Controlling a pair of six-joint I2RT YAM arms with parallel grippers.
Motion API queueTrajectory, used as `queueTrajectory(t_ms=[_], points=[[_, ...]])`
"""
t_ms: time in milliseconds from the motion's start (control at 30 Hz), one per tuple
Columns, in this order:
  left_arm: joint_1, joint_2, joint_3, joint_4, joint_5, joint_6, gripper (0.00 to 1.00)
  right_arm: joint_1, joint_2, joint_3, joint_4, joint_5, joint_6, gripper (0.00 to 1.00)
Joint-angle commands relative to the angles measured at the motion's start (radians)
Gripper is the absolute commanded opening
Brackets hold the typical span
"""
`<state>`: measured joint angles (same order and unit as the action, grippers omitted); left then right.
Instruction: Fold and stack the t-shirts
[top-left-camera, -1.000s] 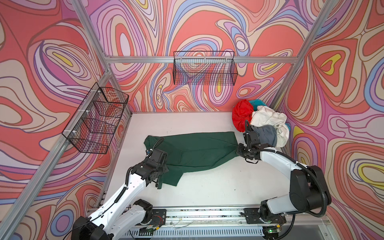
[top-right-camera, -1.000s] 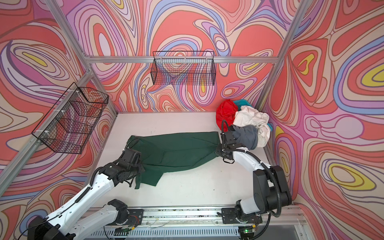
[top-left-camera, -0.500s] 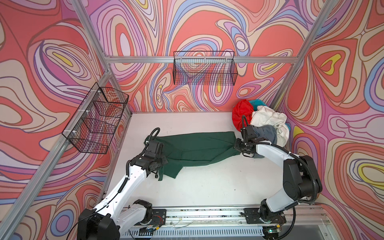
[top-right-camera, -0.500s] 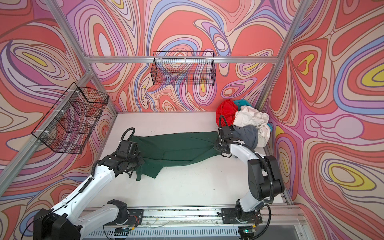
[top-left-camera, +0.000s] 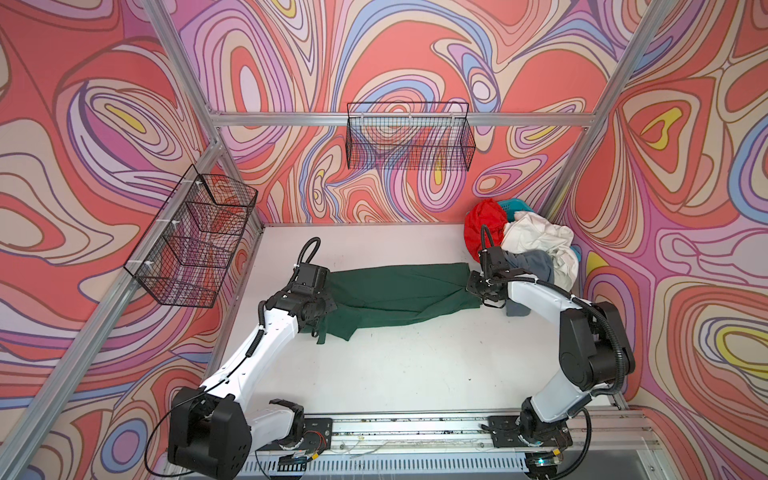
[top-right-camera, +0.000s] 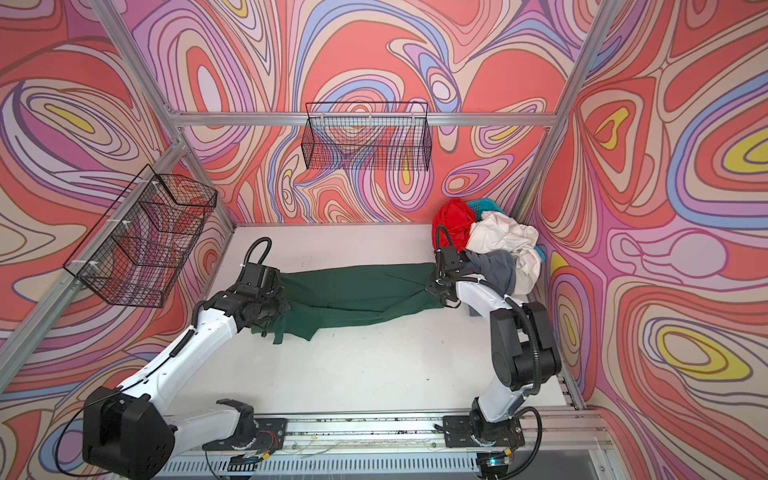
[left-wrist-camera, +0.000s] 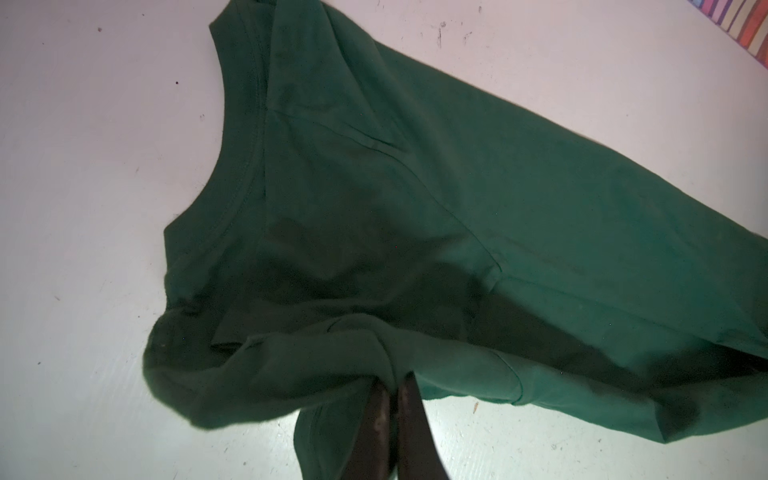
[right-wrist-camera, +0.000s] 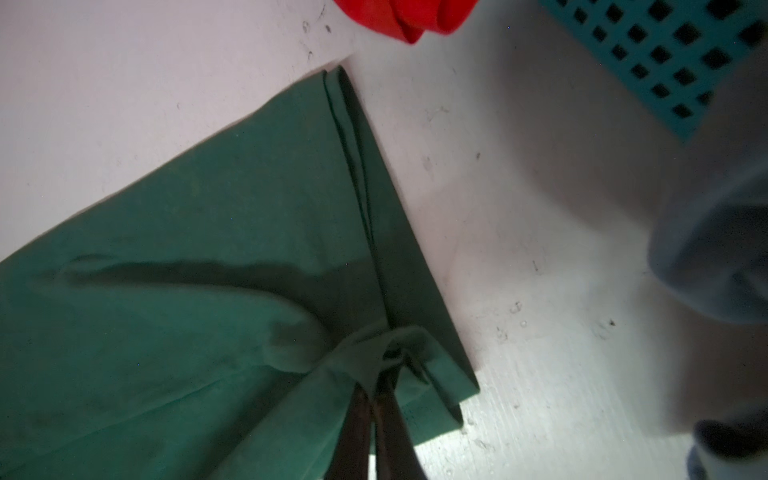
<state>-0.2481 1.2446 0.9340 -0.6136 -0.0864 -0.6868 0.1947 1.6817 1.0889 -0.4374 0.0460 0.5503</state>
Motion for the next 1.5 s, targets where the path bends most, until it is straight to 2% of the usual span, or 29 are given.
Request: queueTrajectory(t_ms=[0, 433, 467, 700, 767, 833, 867, 900, 967, 1067, 1133, 1233, 1367, 1467], points=[[0.014, 0.047, 0.04, 0.036, -0.013, 0.028, 0.0, -0.006, 0.024, 0.037, -0.001, 0.027, -0.012, 0.0], [0.07, 0.221, 0.11, 0.096, 0.023, 0.049, 0.0, -0.006, 0.15, 0.1, -0.015, 0.043, -0.03, 0.0], [0.078, 0.233, 0.115, 0.108, 0.036, 0.049, 0.0, -0.006, 0.154, 0.104, -0.017, 0.042, -0.029, 0.08], [0.111, 0.328, 0.199, 0.13, 0.098, 0.045, 0.0, -0.006, 0.138, 0.115, -0.041, 0.066, -0.033, 0.41], [0.126, 0.354, 0.212, 0.148, 0.138, 0.027, 0.0, -0.006, 0.127, 0.114, -0.048, 0.074, -0.036, 0.46], [0.152, 0.376, 0.218, 0.173, 0.203, 0.004, 0.29, -0.006, 0.113, 0.108, -0.056, 0.083, -0.038, 0.53], [0.163, 0.383, 0.218, 0.183, 0.227, -0.006, 0.38, -0.006, 0.106, 0.103, -0.061, 0.085, -0.037, 0.57], [0.172, 0.386, 0.219, 0.188, 0.233, -0.016, 0.44, -0.006, 0.098, 0.096, -0.062, 0.084, -0.038, 0.58], [0.176, 0.376, 0.216, 0.199, 0.231, -0.005, 0.49, -0.006, 0.085, 0.078, -0.06, 0.072, -0.037, 0.59], [0.176, 0.333, 0.196, 0.195, 0.193, 0.01, 0.67, -0.006, 0.036, 0.045, -0.057, 0.056, -0.025, 0.6], [0.175, 0.293, 0.174, 0.194, 0.175, 0.028, 0.73, -0.006, 0.01, 0.024, -0.048, 0.044, -0.019, 0.61], [0.17, 0.211, 0.097, 0.212, 0.188, 0.038, 0.74, -0.006, -0.022, -0.002, -0.046, 0.021, -0.013, 0.64], [0.137, 0.098, -0.025, 0.225, 0.213, 0.043, 0.72, -0.006, -0.062, -0.027, -0.053, -0.03, -0.011, 0.72], [0.096, 0.048, -0.073, 0.185, 0.186, 0.058, 0.72, -0.006, -0.1, -0.057, -0.043, -0.066, 0.003, 0.74]])
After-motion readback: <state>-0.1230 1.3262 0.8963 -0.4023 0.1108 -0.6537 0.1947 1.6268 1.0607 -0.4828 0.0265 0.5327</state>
